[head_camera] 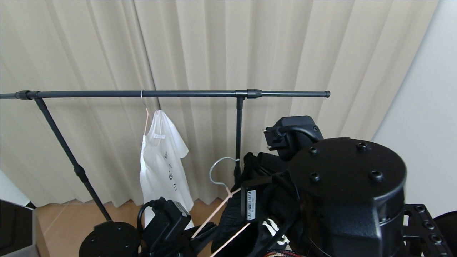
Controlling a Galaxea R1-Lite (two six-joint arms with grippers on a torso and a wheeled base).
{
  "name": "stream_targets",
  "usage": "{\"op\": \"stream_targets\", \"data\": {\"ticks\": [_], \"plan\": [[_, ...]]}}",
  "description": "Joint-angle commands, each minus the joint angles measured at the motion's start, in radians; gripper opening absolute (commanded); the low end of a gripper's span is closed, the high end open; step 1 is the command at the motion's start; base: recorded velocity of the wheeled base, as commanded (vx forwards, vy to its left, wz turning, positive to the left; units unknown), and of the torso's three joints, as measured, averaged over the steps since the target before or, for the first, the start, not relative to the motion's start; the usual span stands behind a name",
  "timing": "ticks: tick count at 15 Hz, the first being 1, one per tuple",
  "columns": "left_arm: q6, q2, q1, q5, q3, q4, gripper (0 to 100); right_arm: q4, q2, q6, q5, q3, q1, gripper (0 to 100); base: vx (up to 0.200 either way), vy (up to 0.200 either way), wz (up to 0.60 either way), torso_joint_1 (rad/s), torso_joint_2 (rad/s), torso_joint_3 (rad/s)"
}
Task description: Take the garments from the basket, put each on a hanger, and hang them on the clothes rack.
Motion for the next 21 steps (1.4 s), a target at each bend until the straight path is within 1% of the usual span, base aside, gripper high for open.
{"op": "stream_targets", "data": {"ticks": [1, 2, 3, 14, 21], "plan": [[-0.001, -0.02, 0.0, 0.0, 0.002, -0.001, 0, 0.0, -0.005, 0.0, -0.002, -0.001, -0.001, 0, 0.0, 0.0, 0.0, 0.0, 0.0, 0.0], [-0.001, -0.022, 0.0, 0.0, 0.002, -0.001, 0, 0.0, -0.006, 0.0, -0.002, -0.001, -0.001, 0, 0.0, 0.0, 0.0, 0.0, 0.0, 0.0], [-0.001, -0.022, 0.0, 0.0, 0.003, -0.001, 0, -0.002, -0.006, 0.0, -0.002, -0.001, -0.001, 100, 0.0, 0.0, 0.0, 0.0, 0.0, 0.0], [-0.001, -0.04, 0.002, 0.0, 0.003, -0.001, 0, 0.0, -0.019, -0.001, -0.002, 0.002, -0.006, 100, 0.0, 0.0, 0.0, 0.0, 0.0, 0.0], [-0.002, -0.048, 0.006, 0.0, 0.0, -0.001, 0, 0.0, -0.019, -0.02, -0.002, 0.03, -0.006, 100, 0.0, 0.0, 0.0, 0.0, 0.0, 0.0]]}}
